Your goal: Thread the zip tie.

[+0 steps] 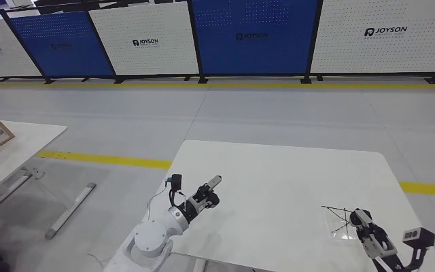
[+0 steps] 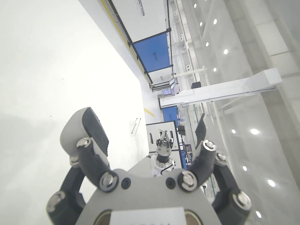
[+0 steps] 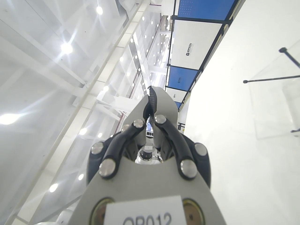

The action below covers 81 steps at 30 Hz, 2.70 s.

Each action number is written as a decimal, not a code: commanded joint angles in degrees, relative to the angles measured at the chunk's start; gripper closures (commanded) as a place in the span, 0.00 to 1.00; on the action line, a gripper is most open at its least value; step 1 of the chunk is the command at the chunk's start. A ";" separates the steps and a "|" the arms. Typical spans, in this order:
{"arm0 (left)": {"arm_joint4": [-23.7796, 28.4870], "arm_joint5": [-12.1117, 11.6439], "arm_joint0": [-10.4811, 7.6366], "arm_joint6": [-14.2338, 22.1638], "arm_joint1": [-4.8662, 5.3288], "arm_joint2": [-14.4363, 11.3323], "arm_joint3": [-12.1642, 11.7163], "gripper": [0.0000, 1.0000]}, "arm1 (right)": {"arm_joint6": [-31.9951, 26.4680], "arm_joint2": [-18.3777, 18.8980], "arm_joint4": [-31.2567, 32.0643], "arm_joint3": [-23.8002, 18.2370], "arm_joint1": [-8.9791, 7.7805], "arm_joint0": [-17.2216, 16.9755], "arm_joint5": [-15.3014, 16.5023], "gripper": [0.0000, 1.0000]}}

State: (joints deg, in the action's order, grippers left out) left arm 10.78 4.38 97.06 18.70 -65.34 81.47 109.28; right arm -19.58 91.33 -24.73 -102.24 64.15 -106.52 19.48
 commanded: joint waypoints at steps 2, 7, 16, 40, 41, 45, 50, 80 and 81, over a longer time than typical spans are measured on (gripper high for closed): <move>-0.08 -0.04 -0.09 -0.44 -0.03 -0.06 -0.14 0.00 | 0.00 0.00 0.00 0.00 0.00 0.00 0.00 1.00; -0.08 -0.04 -0.09 -0.44 -0.03 -0.06 -0.14 0.00 | 0.00 0.00 0.00 0.00 0.00 0.00 0.00 1.00; 5.92 -3.20 -1.41 14.39 0.37 -2.33 -2.34 0.00 | 4.35 -7.13 6.82 -2.38 1.28 2.43 0.00 1.00; 14.57 -7.54 -5.01 20.05 0.08 -5.93 -7.99 0.00 | 5.73 -17.22 7.81 -0.14 3.29 7.24 0.00 1.00; 14.71 -7.55 -5.36 20.35 0.05 -6.40 -8.16 0.00 | 6.24 -18.01 8.02 -0.11 3.49 7.62 0.00 1.00; 14.57 -7.37 -6.69 20.94 -0.12 -8.24 -8.96 0.00 | 8.22 -19.76 8.50 0.80 3.98 8.92 0.00 1.00; 14.57 -7.37 -6.69 20.94 -0.12 -8.24 -8.96 0.00 | 8.22 -19.76 8.50 0.80 3.98 8.92 0.00 1.00; 9.93 -7.47 -14.57 5.22 -2.42 -19.40 -13.19 0.00 | 9.38 -24.86 8.56 2.14 5.14 13.73 -3.65 1.00; 11.32 -7.94 -14.55 5.59 -2.48 -19.41 -13.31 0.00 | 9.49 -25.59 8.52 2.62 5.33 14.51 -3.86 1.00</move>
State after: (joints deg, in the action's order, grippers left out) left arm 20.45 -3.00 82.53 23.63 -67.76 62.06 96.16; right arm -10.25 66.65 -16.16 -100.17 69.27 -93.00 15.87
